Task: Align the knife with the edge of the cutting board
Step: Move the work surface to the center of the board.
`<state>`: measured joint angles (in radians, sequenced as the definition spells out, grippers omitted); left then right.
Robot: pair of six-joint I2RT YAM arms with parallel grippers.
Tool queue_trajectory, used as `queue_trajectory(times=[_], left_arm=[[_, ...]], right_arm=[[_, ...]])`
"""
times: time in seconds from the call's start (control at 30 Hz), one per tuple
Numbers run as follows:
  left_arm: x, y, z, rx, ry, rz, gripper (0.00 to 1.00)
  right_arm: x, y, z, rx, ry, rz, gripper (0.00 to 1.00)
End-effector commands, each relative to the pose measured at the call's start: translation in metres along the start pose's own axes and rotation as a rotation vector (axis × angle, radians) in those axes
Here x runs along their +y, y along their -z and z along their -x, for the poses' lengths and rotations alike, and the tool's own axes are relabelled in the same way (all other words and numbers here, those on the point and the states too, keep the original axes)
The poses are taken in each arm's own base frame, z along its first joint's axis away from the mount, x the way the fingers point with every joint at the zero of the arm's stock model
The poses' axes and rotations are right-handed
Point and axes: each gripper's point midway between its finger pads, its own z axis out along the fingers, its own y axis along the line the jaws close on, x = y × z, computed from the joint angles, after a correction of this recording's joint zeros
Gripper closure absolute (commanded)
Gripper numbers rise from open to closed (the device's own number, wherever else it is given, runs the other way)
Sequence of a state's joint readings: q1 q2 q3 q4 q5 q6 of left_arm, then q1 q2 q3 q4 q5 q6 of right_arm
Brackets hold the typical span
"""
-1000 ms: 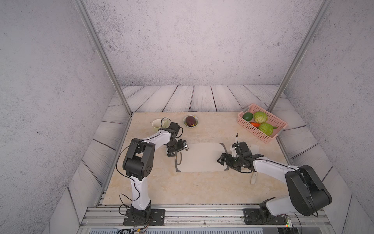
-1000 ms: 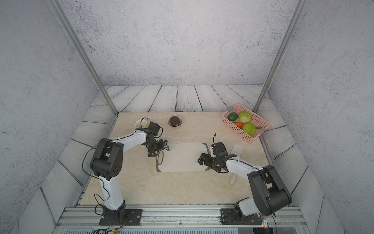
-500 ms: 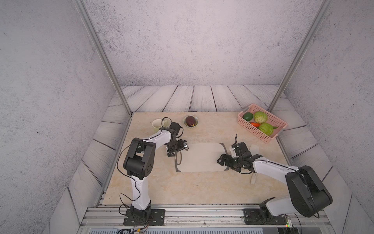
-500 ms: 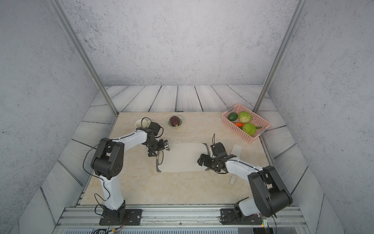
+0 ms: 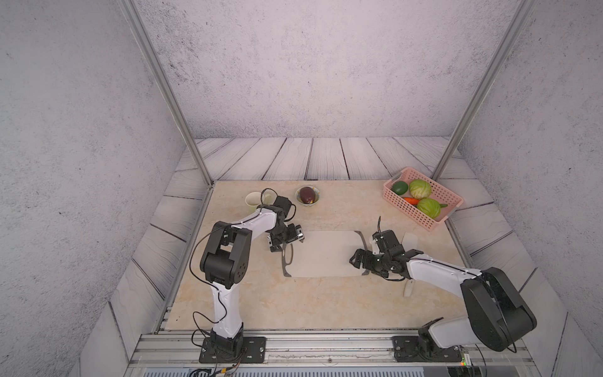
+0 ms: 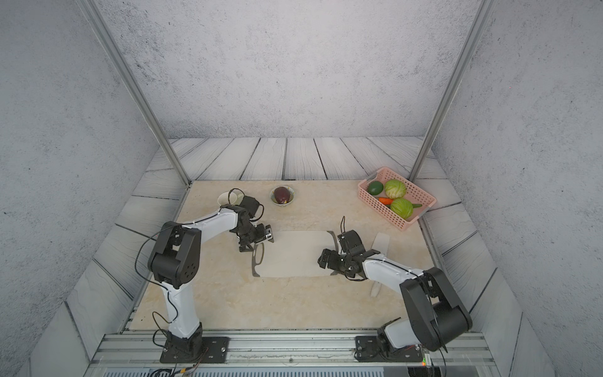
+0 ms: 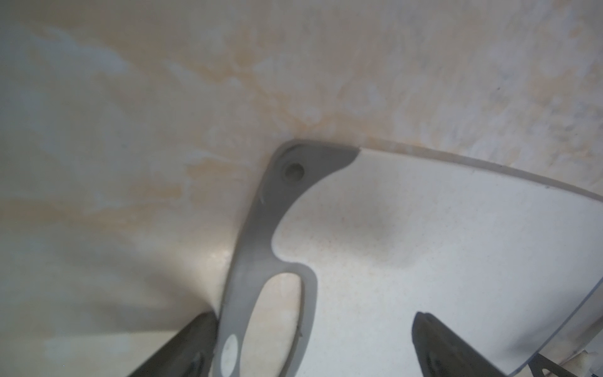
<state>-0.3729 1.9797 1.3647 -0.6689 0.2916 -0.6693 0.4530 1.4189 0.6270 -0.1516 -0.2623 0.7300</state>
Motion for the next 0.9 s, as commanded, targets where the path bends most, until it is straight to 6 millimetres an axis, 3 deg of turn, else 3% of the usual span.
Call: queue_trajectory(times=[0.0,0.53,0.87], left_arm=[[-0.01,-0.017,-0.005,0.033,-0.029,-0.031,0.02],[-0.004,-0.018,-0.01,0.04,-0.002,-0.022,0.02],[0.005,-0.004,-0.003,0.007,0.048,-0.032,0.02]], right_arm=[[-0.03,-0.005,-0.054,0.184,-0.07,-0.094,0.01],[-0.034,-0.004,-0.051,0.187,-0.047,-0.133,0.01],[-0.038,0.003,-0.044,0.173,-0.037,-0.178,0.01]])
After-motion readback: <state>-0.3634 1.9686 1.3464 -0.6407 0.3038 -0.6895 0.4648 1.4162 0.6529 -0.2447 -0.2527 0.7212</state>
